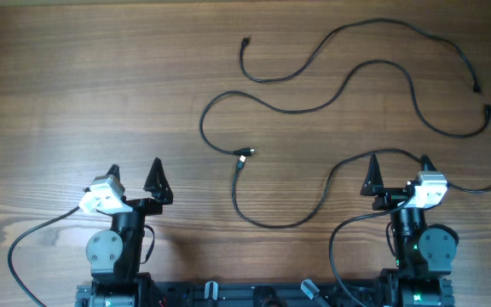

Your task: Untangle cables

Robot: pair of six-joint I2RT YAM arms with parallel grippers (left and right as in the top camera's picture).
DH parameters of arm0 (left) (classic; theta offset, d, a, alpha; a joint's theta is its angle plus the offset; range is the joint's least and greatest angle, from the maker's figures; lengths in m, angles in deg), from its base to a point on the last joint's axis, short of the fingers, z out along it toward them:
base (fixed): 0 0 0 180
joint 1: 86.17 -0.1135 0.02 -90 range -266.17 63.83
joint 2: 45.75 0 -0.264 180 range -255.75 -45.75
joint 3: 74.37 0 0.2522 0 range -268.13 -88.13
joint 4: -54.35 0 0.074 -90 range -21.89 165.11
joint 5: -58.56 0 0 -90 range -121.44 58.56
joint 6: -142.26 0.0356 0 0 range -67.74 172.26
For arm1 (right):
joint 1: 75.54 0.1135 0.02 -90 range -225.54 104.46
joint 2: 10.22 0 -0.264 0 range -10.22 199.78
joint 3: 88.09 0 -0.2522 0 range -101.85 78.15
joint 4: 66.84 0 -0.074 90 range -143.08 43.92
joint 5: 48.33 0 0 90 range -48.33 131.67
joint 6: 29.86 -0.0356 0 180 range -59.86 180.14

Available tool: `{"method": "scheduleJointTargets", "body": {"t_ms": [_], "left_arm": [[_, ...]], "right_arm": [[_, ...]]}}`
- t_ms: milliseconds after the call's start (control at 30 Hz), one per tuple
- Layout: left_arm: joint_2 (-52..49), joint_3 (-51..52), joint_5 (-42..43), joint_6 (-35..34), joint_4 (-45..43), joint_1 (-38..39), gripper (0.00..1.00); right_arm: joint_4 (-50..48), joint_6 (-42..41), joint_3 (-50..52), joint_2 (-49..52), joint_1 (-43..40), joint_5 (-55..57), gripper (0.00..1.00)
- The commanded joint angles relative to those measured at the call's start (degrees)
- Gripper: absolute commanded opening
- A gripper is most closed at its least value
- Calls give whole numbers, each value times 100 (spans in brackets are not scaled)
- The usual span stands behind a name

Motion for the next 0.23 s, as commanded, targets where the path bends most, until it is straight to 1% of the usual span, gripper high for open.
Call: {"method": "scheduleJointTargets", "body": {"t_ms": [0,200], "left_arm": [[46,15,-74,-48,42,-48,100],[46,15,-74,-48,42,-48,100]], "right_arm": [[-20,-83,7,-83,22,76,100],[-20,-83,7,-83,22,76,100]]}}
